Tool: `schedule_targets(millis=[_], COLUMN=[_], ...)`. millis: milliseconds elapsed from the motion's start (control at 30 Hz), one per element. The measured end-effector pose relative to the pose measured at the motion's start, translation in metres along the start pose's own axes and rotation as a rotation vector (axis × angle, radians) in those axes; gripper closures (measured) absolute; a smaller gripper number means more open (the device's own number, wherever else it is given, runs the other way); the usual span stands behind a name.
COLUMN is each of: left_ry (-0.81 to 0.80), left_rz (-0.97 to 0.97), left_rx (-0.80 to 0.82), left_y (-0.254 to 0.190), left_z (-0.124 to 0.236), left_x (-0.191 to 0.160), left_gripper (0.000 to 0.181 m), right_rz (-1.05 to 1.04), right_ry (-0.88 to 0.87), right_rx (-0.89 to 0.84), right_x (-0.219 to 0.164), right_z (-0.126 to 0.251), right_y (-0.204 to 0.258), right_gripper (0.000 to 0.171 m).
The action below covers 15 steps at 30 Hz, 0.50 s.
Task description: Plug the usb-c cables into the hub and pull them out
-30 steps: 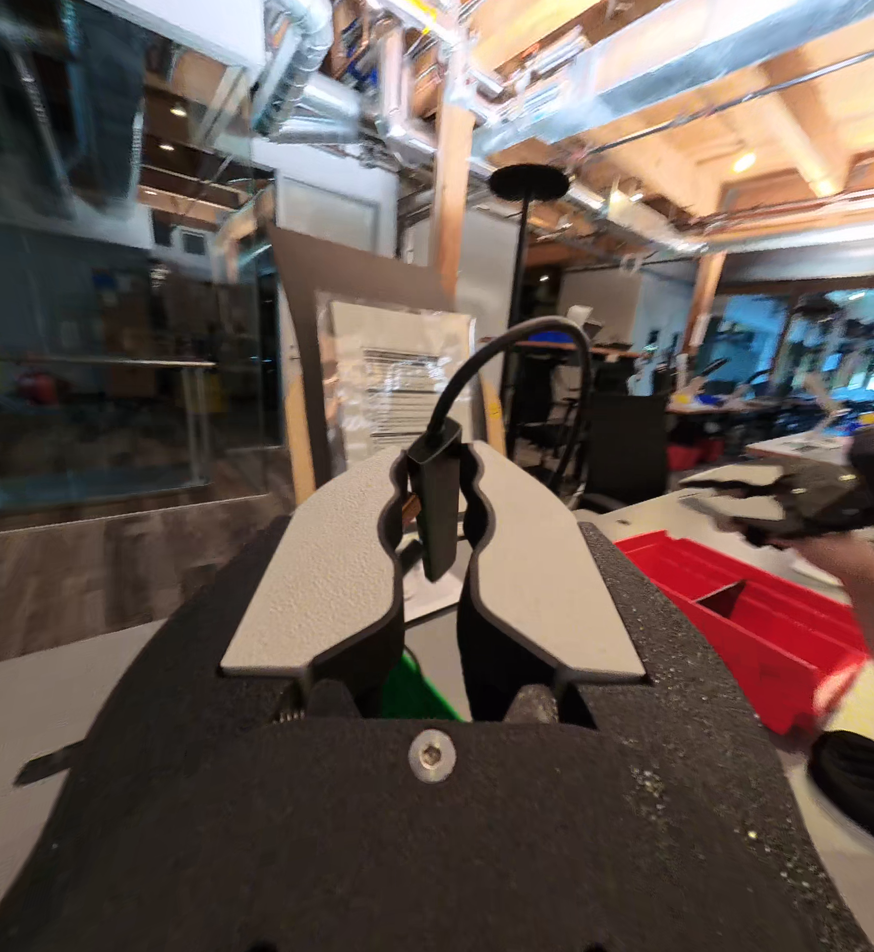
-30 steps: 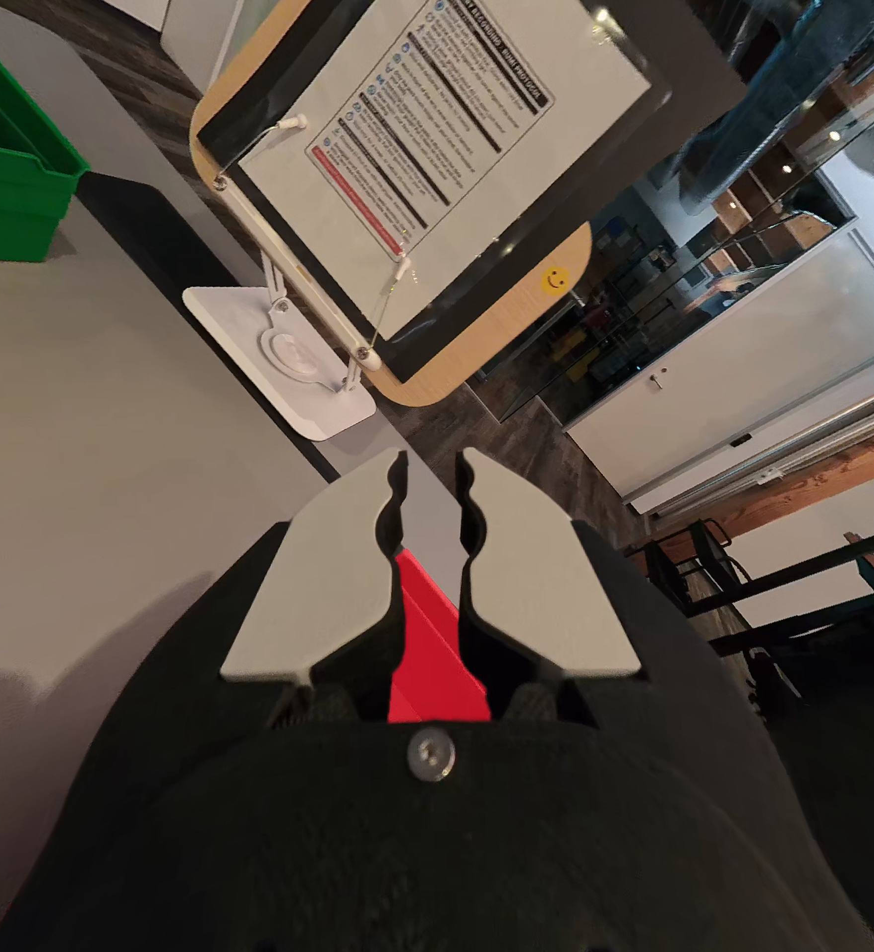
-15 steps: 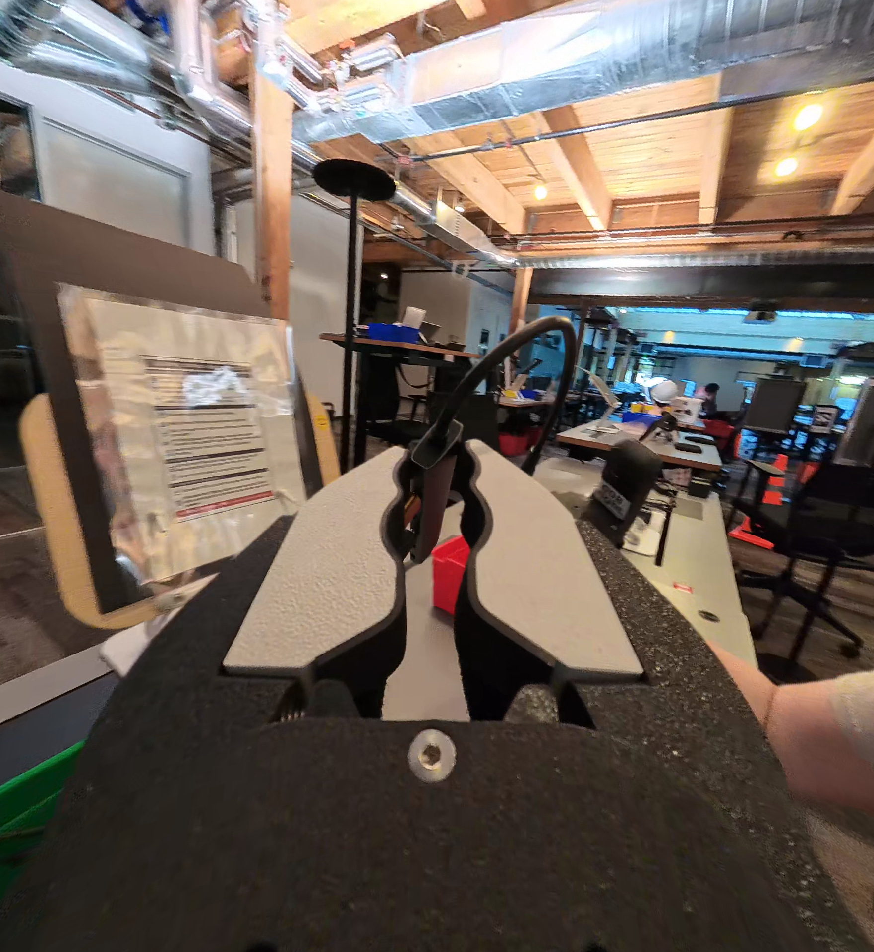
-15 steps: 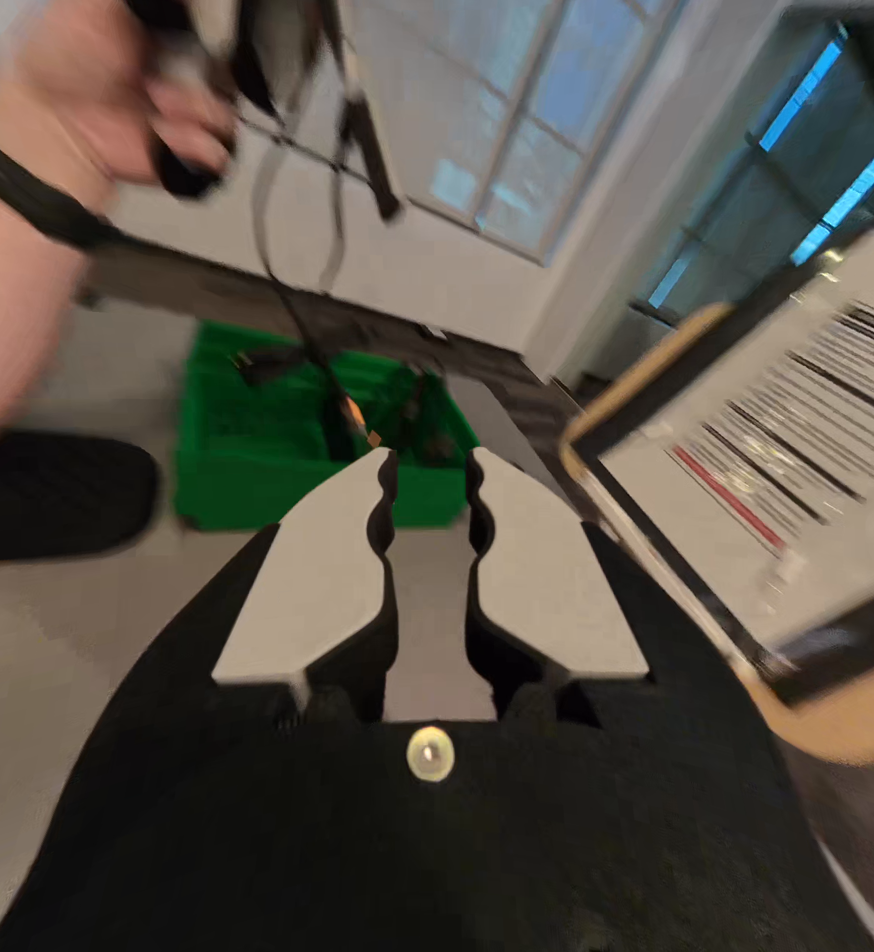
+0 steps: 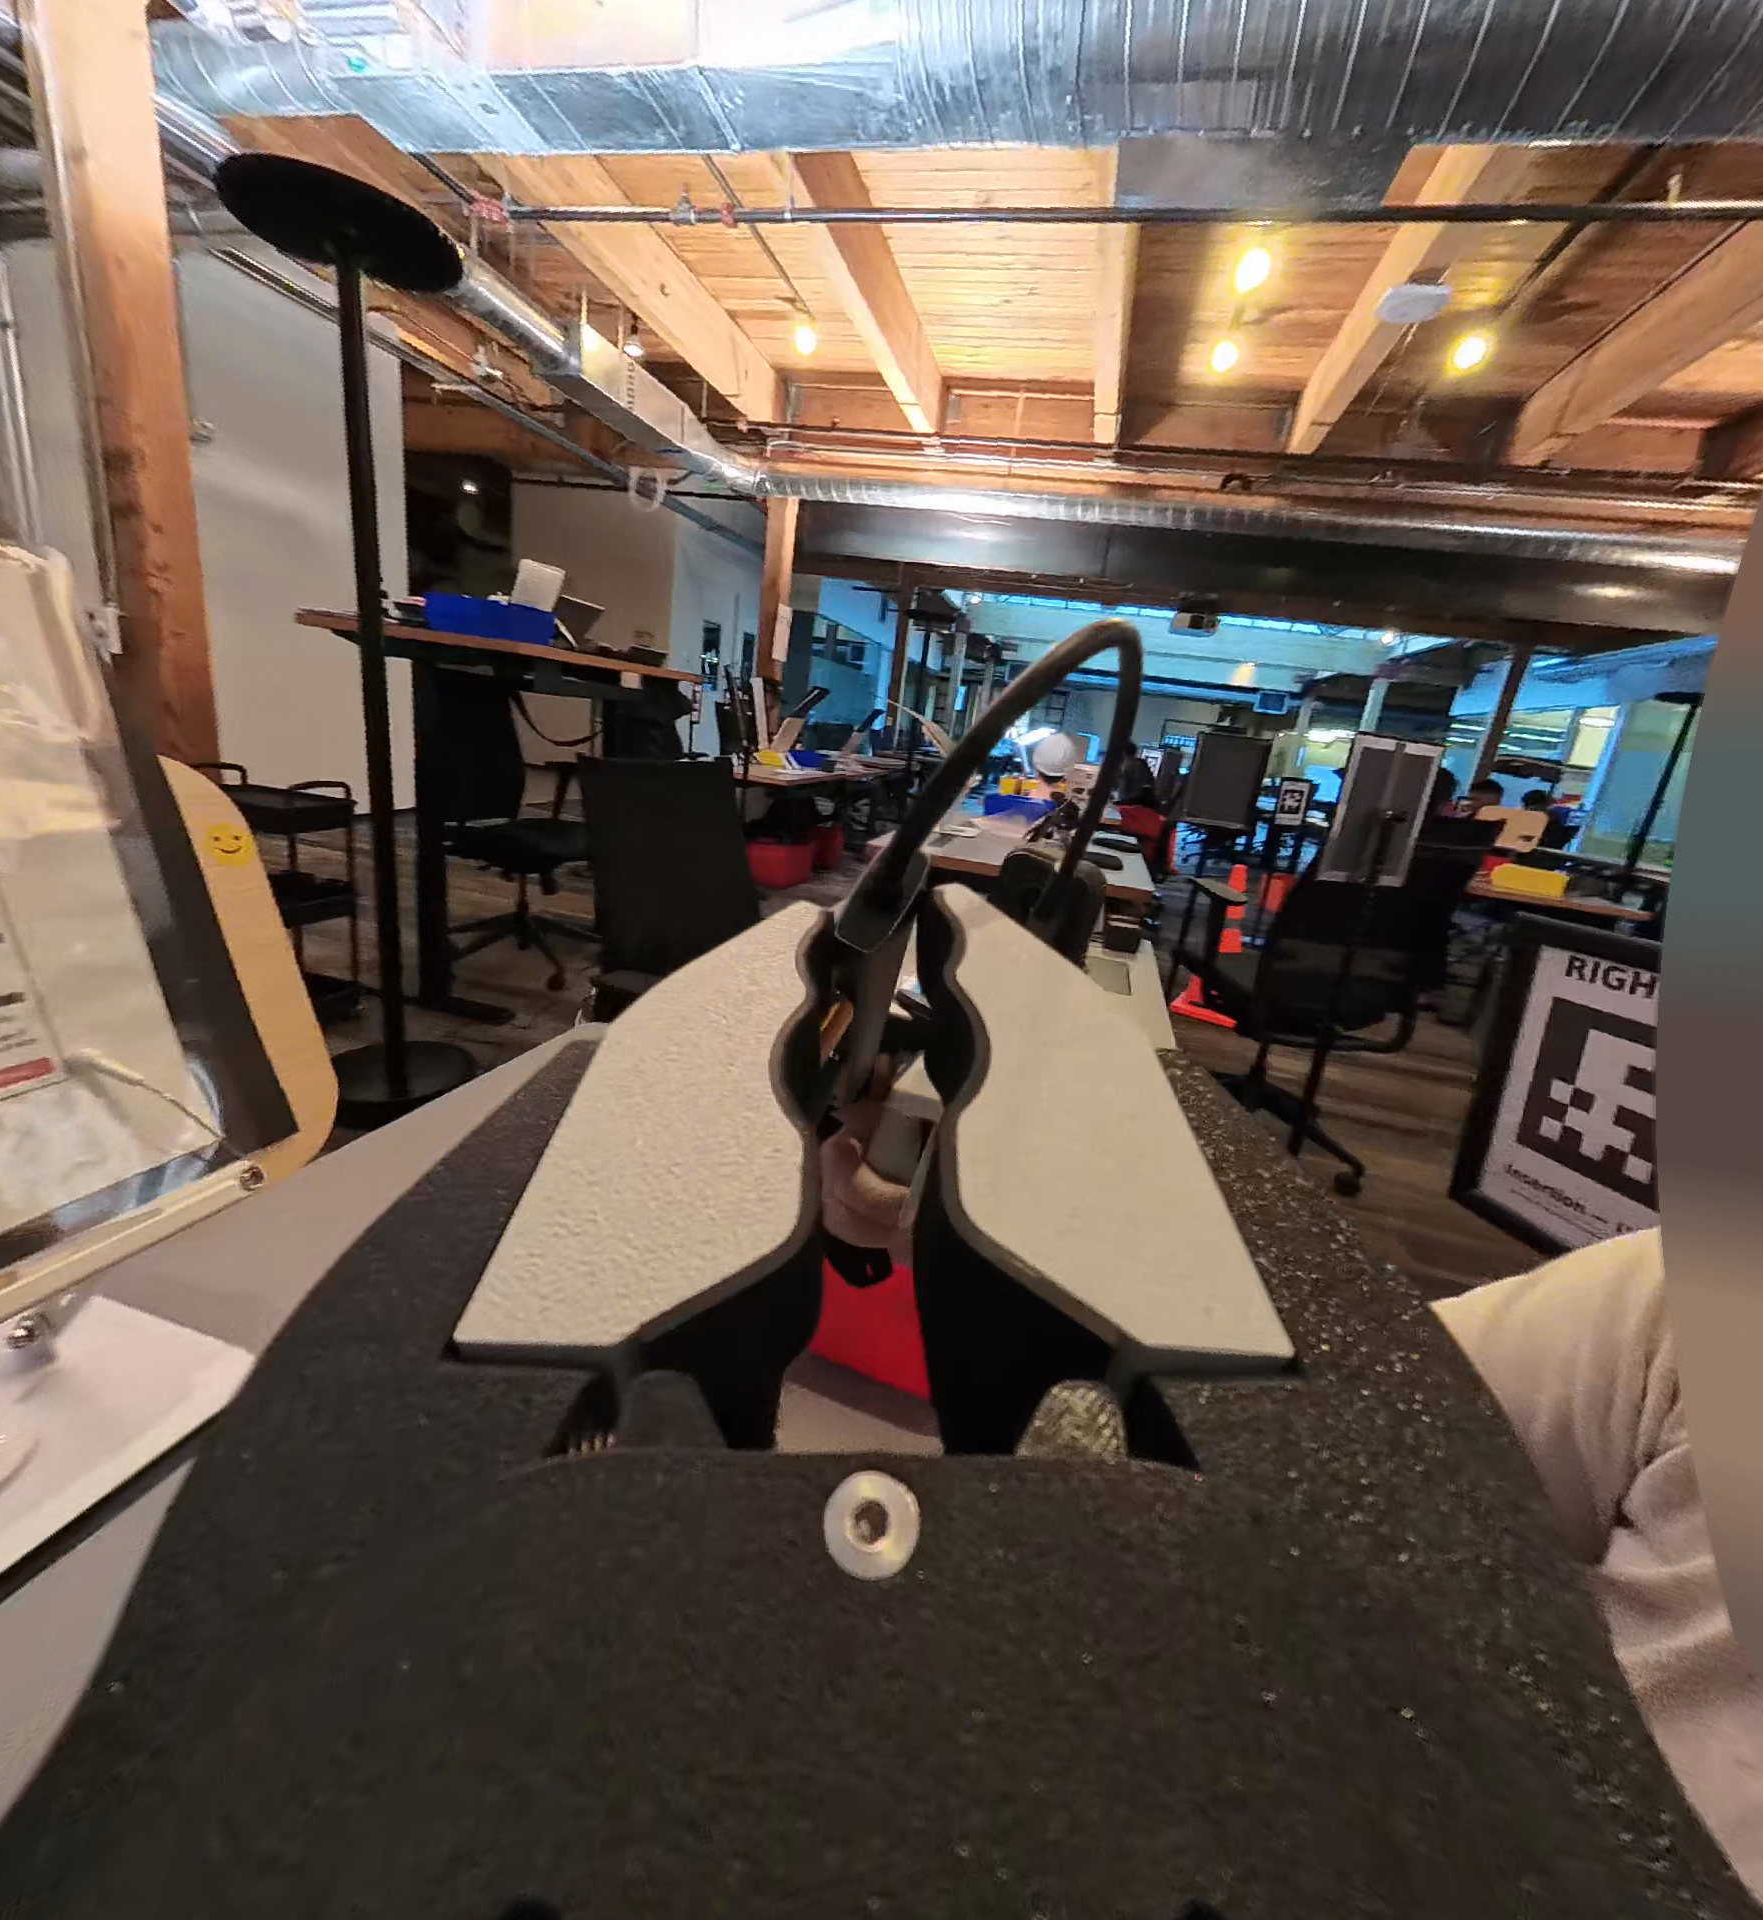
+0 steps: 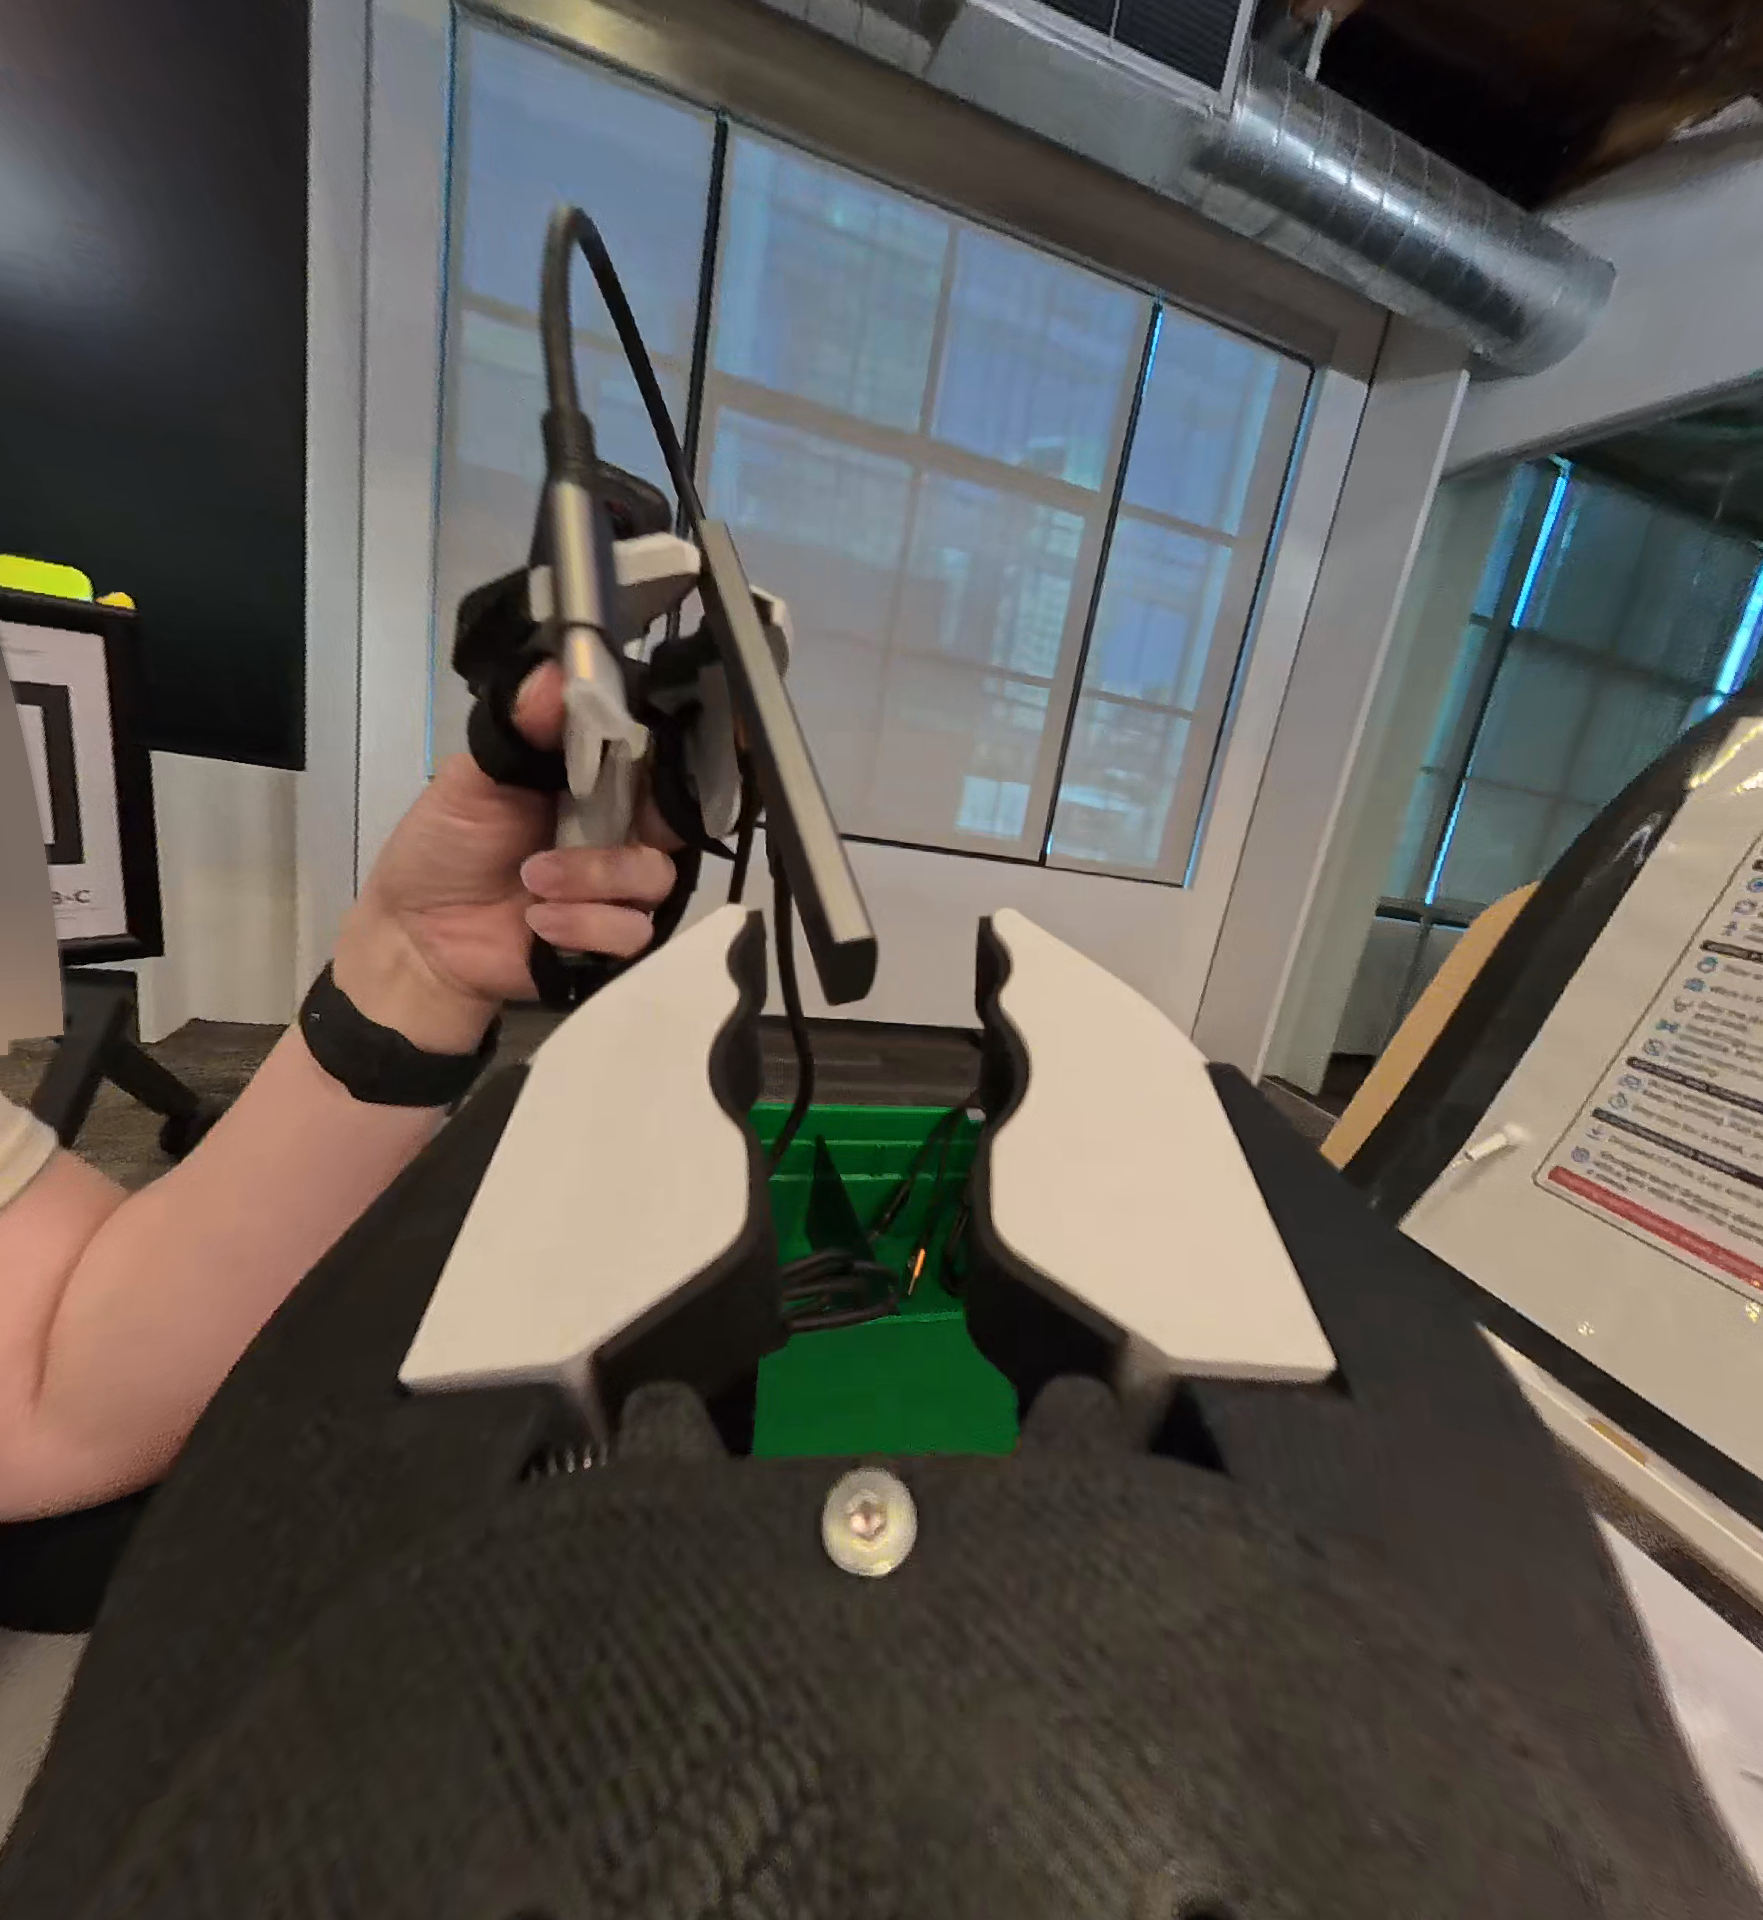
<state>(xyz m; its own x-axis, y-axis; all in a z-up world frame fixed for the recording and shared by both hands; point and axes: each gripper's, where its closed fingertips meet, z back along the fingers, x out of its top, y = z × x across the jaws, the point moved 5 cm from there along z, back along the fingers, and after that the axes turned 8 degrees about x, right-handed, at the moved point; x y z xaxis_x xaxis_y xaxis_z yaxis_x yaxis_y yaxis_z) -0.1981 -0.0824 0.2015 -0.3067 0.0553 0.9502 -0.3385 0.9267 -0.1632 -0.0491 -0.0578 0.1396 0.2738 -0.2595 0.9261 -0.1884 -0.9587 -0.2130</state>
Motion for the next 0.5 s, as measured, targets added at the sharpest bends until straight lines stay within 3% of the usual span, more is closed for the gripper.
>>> schedule_targets(millis=[200, 300, 333, 500], left_ry=[0.026, 0.032, 0.038, 0.099], left_rz=[0.015, 0.039, 0.046, 0.125], left_rx=[-0.023, -0.056, -0.061, -0.152], left_y=[0.002, 0.0, 0.0, 0.004], left_z=[-0.01, -0.016, -0.018, -0.017], left_x=[-0.009, -0.013, -0.015, -0.022], left_gripper=[0.167, 0.167, 0.167, 0.163], right_rz=[0.024, -0.015, -0.022, -0.037], right_ry=[0.055, 0.073, 0.074, 0.101], right_rx=[0.027, 0.068, 0.102, 0.186], right_x=[-0.003, -0.007, -0.008, 0.003], right_z=[0.004, 0.006, 0.008, 0.017], right_y=[-0.001, -0.003, -0.001, 0.003], right_gripper=[0.134, 0.146, 0.158, 0.161])
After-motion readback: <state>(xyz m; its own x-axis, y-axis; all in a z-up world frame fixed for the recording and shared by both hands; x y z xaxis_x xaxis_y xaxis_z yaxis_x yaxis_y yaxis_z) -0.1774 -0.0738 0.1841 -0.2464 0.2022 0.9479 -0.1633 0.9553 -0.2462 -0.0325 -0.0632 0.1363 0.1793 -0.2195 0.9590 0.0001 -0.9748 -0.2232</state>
